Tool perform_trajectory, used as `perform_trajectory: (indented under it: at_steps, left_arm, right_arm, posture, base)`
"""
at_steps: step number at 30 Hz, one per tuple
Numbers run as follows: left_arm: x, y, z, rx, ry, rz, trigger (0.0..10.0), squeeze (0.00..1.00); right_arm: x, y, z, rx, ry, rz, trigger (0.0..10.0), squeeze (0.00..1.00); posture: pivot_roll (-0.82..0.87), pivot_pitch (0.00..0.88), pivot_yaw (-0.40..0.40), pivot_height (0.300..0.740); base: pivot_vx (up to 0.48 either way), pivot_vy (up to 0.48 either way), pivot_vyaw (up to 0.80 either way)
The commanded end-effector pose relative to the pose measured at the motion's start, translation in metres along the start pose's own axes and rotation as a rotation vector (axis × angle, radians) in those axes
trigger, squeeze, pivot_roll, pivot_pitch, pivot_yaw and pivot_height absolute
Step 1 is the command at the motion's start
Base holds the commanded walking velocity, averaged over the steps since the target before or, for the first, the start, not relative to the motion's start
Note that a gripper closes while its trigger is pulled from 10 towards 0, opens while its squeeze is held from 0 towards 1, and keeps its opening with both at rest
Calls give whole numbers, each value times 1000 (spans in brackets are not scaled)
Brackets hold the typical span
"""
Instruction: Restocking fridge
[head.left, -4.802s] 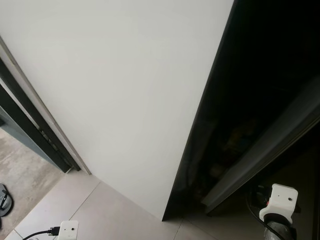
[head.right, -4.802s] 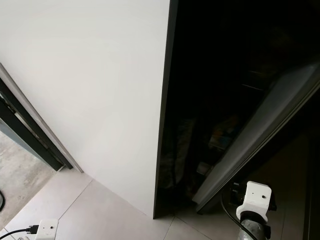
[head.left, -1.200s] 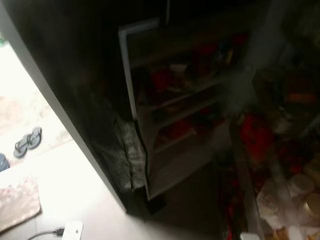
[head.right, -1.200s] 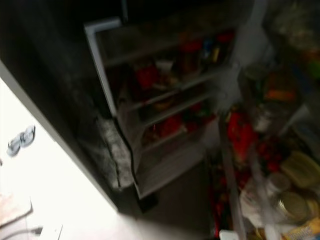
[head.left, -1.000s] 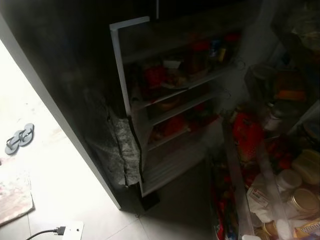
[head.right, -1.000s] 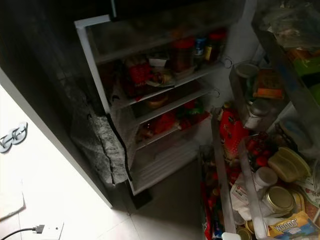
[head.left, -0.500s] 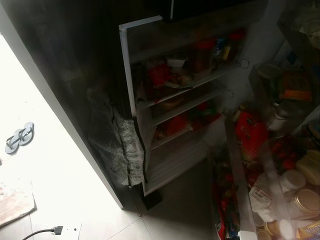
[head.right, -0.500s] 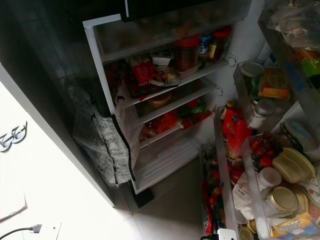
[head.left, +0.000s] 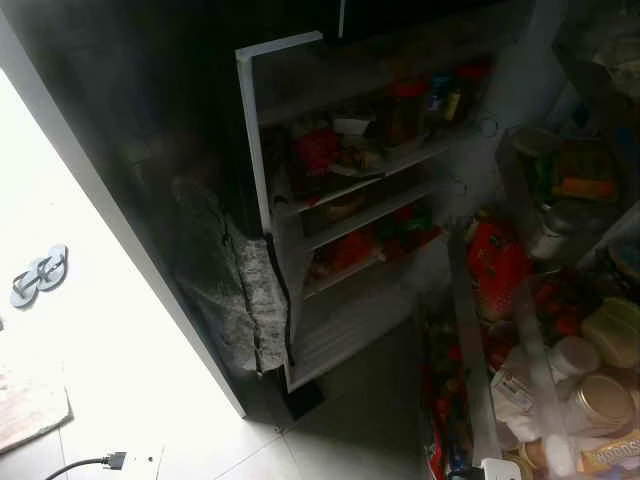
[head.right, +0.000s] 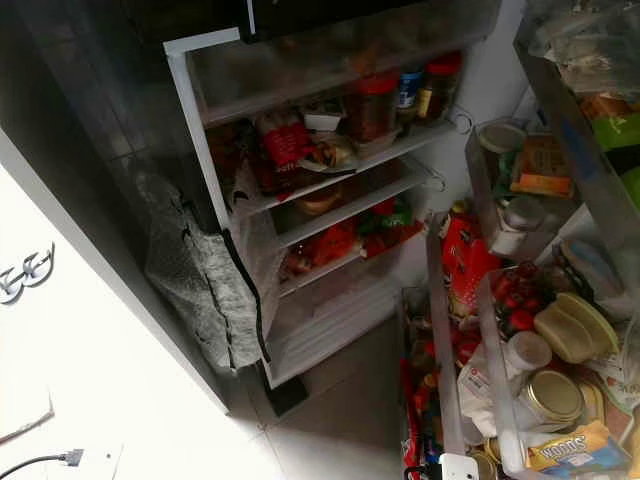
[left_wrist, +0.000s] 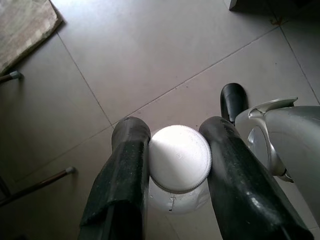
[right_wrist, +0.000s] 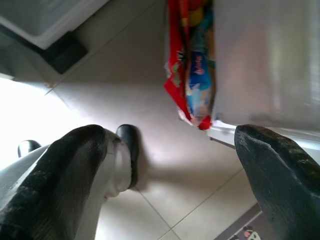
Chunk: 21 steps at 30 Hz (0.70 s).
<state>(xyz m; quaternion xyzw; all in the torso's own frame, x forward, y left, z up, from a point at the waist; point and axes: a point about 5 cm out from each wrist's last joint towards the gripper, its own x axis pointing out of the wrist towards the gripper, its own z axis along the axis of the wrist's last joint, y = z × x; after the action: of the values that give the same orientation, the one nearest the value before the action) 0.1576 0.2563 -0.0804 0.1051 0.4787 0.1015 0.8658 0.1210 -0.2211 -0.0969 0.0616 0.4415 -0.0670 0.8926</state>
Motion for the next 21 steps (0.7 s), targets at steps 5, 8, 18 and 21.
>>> perform_trajectory:
  at_steps: [5,8,18,21]
  left_arm:
    - [-1,1,-9,3,30,-2,10000,0]
    - [-2,1,-9,3,31,-2,10000,0]
    - [-1,1,-9,5,29,-1,10000,0]
    - [-1,1,-9,5,29,-1,10000,0]
  right_arm:
    - [-3,-6,-3,-6,-16,-79,10000,0]
    - [-3,-8,-2,-13,-28,-118,10000,0]
    - [-5,-12,-2,-19,-46,-198,10000,0]
    - [-5,-13,-2,-24,-51,-221,10000,0]
  posture:
    - [-1,140,-18,740]
    - [-1,139,-18,740]
    - [-1,138,-16,740]
    - [1,137,-17,740]
  base:
    - [0,0,0]
    - [0,0,0]
    - [0,0,0]
    - [0,0,0]
